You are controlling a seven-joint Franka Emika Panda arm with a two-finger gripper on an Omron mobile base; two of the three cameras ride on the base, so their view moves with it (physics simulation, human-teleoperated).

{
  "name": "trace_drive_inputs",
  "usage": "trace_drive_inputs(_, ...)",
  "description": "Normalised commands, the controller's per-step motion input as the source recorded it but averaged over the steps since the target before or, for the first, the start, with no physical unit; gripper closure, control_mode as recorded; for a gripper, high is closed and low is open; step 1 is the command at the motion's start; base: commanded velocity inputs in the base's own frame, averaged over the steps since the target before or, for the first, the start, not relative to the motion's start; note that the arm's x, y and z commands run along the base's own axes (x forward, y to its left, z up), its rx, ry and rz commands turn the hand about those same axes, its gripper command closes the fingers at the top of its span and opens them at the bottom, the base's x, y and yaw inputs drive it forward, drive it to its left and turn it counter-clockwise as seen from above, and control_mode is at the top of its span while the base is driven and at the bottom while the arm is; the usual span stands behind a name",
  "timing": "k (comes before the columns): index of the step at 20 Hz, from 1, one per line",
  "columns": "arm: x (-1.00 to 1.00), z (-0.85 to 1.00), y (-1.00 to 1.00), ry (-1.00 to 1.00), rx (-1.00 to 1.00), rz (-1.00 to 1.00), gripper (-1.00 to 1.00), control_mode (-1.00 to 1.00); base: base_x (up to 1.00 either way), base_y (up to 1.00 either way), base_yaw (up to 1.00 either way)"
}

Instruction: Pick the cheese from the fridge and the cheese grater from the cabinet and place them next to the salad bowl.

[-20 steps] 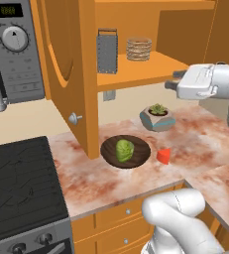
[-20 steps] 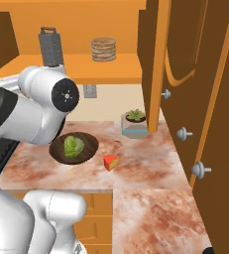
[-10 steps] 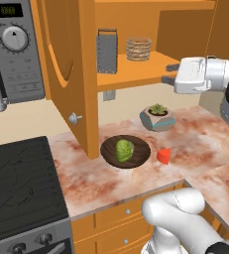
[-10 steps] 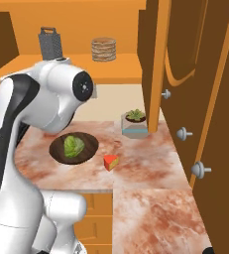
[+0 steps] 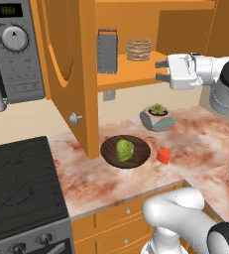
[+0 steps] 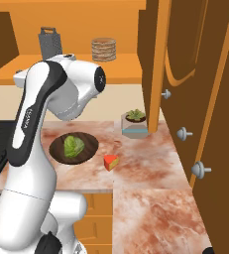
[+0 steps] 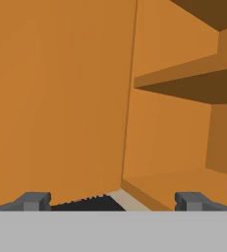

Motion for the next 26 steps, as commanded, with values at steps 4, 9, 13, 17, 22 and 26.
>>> trace_drive_inputs(4, 0.23, 0.00, 0.12, 0.00, 0.00, 0.12, -1.00, -1.00, 0.00, 0.00, 0.00)
trace_drive_inputs(9, 0.26, 0.00, 0.07, 0.00, 0.00, 0.02, -1.00, -1.00, 0.00, 0.00, 0.00)
trace_drive_inputs(13, 0.25, 0.00, 0.09, 0.00, 0.00, 0.00, -1.00, -1.00, 0.00, 0.00, 0.00)
trace_drive_inputs(17, 0.16, 0.01, 0.09, -0.01, 0.00, 0.00, -1.00, -1.00, 0.00, 0.00, 0.00)
trace_drive_inputs(22, 0.13, 0.10, 0.03, -0.01, 0.00, 0.00, -1.00, -1.00, 0.00, 0.00, 0.00)
trace_drive_inputs(26, 0.16, 0.15, 0.00, 0.00, 0.00, 0.00, -1.00, -1.00, 0.00, 0.00, 0.00)
